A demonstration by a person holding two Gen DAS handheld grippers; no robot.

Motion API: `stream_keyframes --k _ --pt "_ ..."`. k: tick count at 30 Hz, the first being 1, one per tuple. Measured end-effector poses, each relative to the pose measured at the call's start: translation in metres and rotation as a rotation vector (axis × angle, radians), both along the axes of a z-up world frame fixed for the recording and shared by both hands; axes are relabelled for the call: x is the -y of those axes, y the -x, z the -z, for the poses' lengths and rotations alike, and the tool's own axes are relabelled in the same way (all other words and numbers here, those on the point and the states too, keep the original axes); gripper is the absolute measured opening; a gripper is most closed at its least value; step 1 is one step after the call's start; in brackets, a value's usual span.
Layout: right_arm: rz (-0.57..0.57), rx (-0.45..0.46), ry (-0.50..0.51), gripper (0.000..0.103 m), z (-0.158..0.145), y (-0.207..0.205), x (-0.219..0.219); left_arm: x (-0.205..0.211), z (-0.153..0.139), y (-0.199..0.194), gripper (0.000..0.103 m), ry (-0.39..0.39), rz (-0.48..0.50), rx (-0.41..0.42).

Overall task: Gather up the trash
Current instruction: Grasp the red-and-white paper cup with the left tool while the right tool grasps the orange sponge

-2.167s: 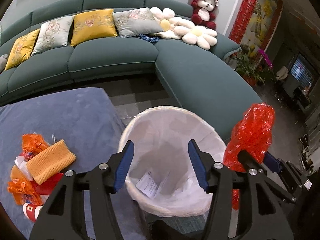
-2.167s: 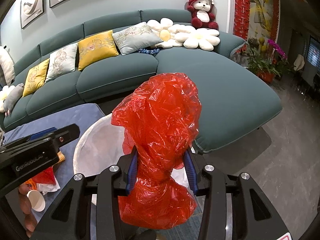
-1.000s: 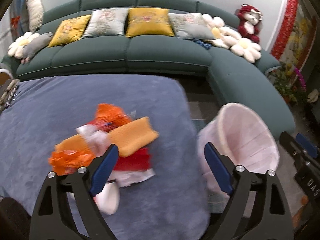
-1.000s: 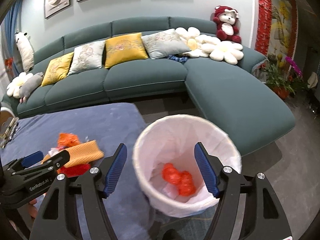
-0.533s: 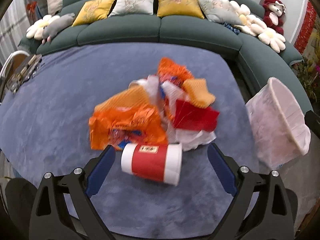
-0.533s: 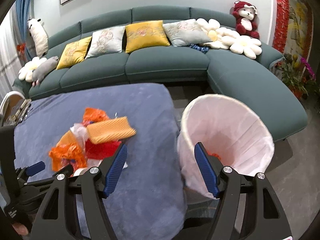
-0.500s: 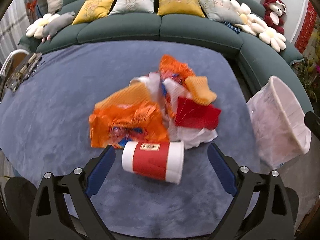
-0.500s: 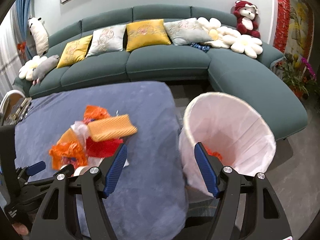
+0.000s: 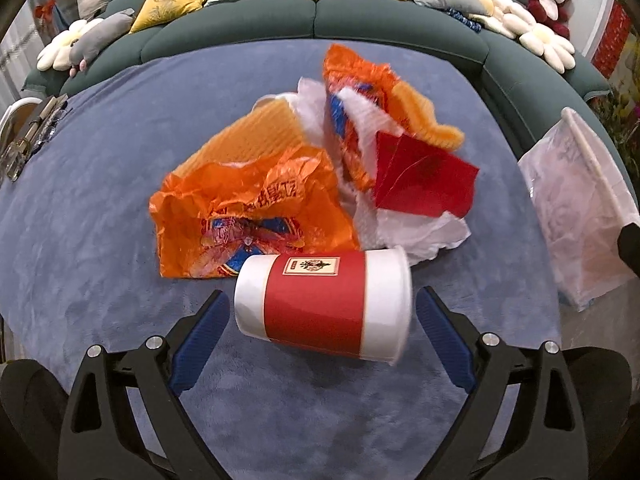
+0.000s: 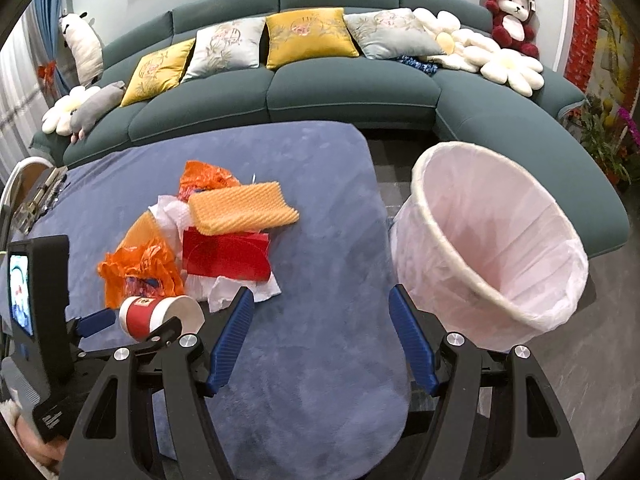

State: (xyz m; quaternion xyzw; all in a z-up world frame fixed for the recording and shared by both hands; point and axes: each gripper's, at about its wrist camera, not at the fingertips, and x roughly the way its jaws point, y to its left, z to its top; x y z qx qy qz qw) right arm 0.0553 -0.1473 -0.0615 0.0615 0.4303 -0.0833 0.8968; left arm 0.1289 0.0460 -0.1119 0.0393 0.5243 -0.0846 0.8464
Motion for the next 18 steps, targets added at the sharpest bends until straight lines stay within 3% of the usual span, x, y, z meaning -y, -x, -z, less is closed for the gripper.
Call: stream_keyframes --k 7,10,18 --pt "-0.017 -0.040 -0.009 0.067 0.017 -0.011 -0.012 -0.006 0.019 -0.009 0.089 0.013 -0.001 -0.064" --pt "-0.021 -0.048 -0.015 0.067 0.020 -0.014 -0.016 -0.010 0.019 -0.010 0.081 0.035 -0.002 -0.056" --pt "-0.032 -0.056 -0.023 0.067 0.022 -0.020 -0.025 -0.021 0.001 -0.005 0.081 0.052 -0.021 -0.013"
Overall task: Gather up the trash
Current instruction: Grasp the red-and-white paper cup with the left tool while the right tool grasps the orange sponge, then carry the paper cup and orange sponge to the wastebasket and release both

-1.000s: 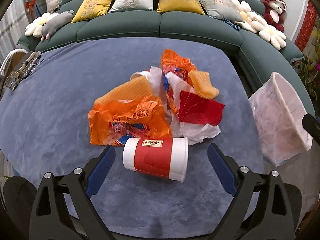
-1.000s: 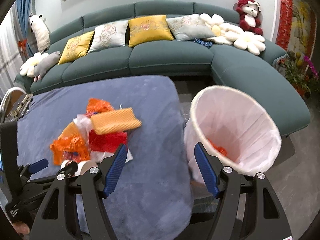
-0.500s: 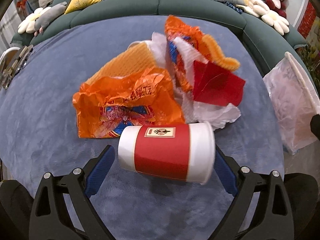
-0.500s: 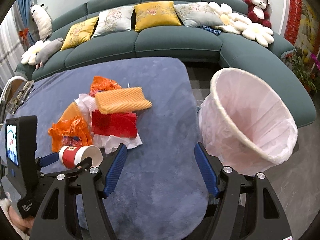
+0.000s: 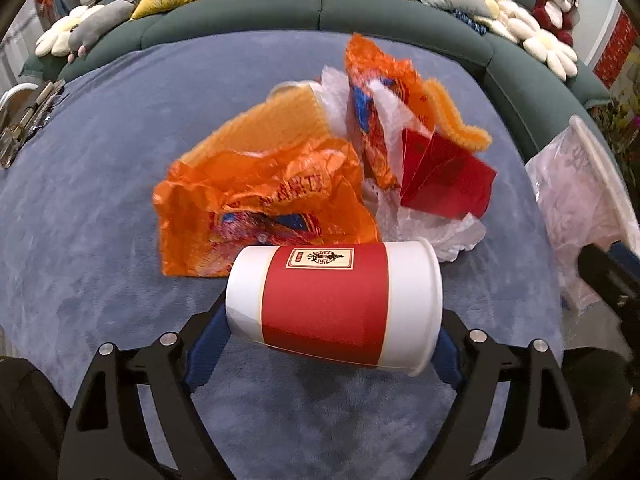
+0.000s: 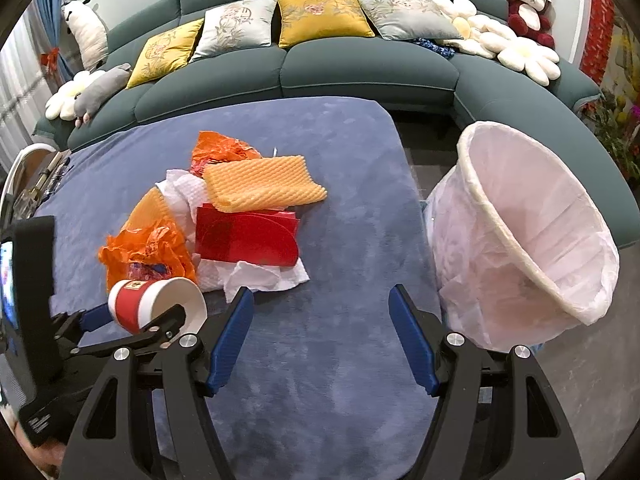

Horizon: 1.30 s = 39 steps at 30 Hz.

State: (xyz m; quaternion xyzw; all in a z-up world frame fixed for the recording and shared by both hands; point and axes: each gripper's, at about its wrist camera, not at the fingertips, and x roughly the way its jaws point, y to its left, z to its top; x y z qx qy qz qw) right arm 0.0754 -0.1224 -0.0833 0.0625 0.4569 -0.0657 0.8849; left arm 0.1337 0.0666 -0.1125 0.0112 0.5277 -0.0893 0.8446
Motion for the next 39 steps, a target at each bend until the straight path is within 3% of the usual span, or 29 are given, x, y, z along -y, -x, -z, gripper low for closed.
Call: stream_keyframes --k 11,25,30,35,39 --pt "-0.040 0.069 -0.008 0.067 -0.024 -0.035 -0.024 -0.036 -0.057 -0.011 0.081 0.057 -0.122 0.077" --pt "-0.097 0.023 0.004 0.066 0.006 -0.104 -0.053 -0.056 -0.062 -0.044 0.081 0.027 -0.162 0.100" --pt "-0.095 -0.012 0.002 0.051 0.021 -0.114 -0.051 -0.054 -0.057 -0.051 0.081 0.028 -0.161 0.087" --pt "-0.091 -0.006 -0.019 0.015 0.022 -0.110 -0.045 -0.050 -0.058 -0.054 0.081 0.036 -0.161 0.083" --pt "-0.074 0.018 -0.026 0.011 0.014 -0.099 -0.035 -0.042 -0.063 -0.050 0.081 0.035 -0.152 0.092"
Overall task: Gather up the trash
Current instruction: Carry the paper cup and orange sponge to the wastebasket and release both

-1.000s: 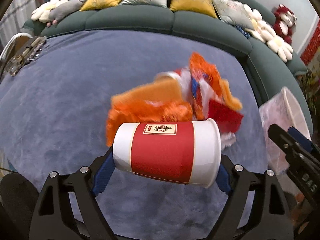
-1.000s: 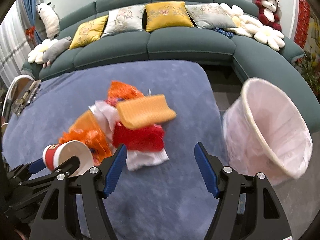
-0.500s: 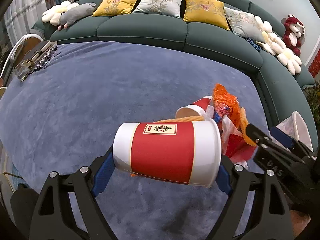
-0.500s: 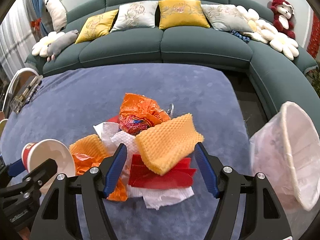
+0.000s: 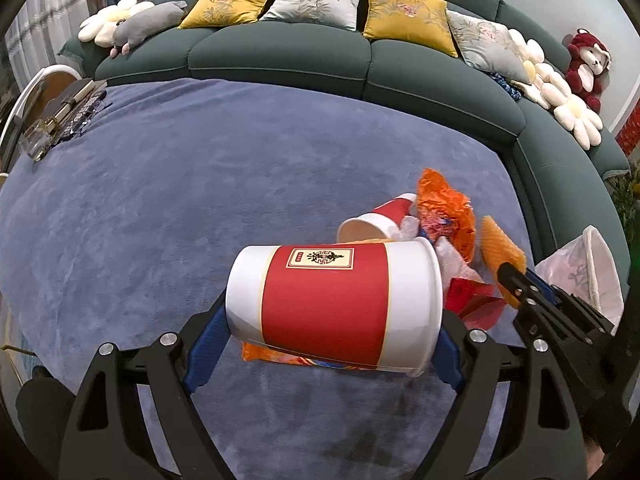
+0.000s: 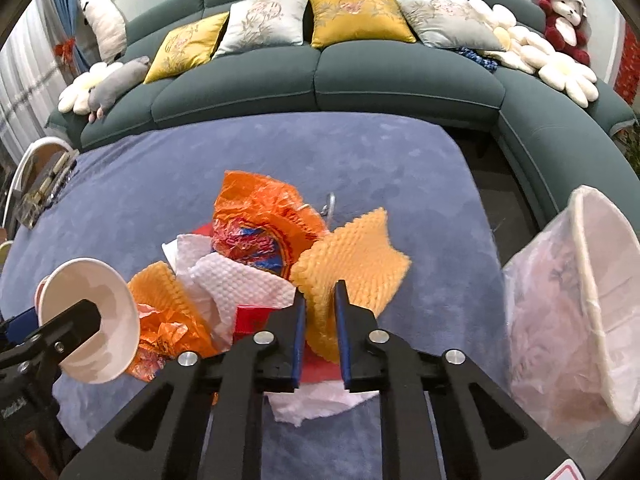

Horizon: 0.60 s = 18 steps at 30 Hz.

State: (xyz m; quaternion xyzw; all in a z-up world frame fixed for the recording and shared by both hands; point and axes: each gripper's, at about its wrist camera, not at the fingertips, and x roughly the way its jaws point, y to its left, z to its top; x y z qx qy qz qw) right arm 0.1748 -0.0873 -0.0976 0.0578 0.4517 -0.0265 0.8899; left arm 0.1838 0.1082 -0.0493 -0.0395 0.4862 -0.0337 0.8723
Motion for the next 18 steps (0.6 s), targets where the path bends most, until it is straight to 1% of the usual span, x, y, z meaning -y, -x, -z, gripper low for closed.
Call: stream_keyframes --k 9,14,18 --pt "0.075 0.095 -0.048 0.010 -0.042 0.037 0.049 0.043 -0.027 0.017 0.081 0.003 0.066 0.051" --pt "0.117 0.138 -0.050 0.010 -0.061 0.061 0.076 0.079 -0.041 0.030 0.081 0.010 0.127 0.077" --pt "0.165 0.166 -0.050 0.010 -0.073 0.082 0.105 0.118 -0.051 0.040 0.081 0.017 0.193 0.092"
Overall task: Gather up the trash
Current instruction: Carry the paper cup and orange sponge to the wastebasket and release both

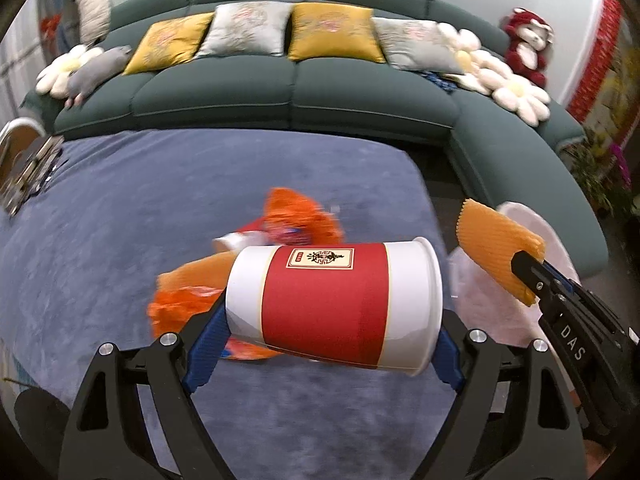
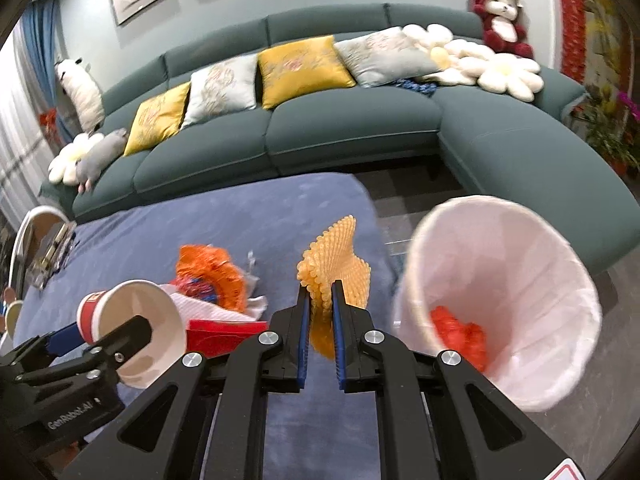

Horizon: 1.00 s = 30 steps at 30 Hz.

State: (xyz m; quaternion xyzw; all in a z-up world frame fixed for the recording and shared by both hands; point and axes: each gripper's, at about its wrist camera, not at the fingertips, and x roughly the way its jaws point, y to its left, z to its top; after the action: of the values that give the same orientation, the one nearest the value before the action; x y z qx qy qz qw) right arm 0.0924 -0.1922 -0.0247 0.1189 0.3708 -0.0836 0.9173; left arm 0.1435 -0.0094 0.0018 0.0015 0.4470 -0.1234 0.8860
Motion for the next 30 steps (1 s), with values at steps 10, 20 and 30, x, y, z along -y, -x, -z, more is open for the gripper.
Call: stream_keyframes --k 10,20,30 --pt "0.130 0.025 -0.010 0.010 -0.011 0.048 0.072 0.096 -0.016 0.020 0.081 0.005 0.174 0.026" --pt "0.233 0.026 -0.019 0.010 -0.009 0.077 0.129 0.177 -0.019 0.035 0.081 -0.010 0.314 0.037" --pt "0.307 0.029 -0.032 0.010 -0.005 0.093 0.170 0.226 -0.008 0.039 0.081 -0.029 0.390 0.025"
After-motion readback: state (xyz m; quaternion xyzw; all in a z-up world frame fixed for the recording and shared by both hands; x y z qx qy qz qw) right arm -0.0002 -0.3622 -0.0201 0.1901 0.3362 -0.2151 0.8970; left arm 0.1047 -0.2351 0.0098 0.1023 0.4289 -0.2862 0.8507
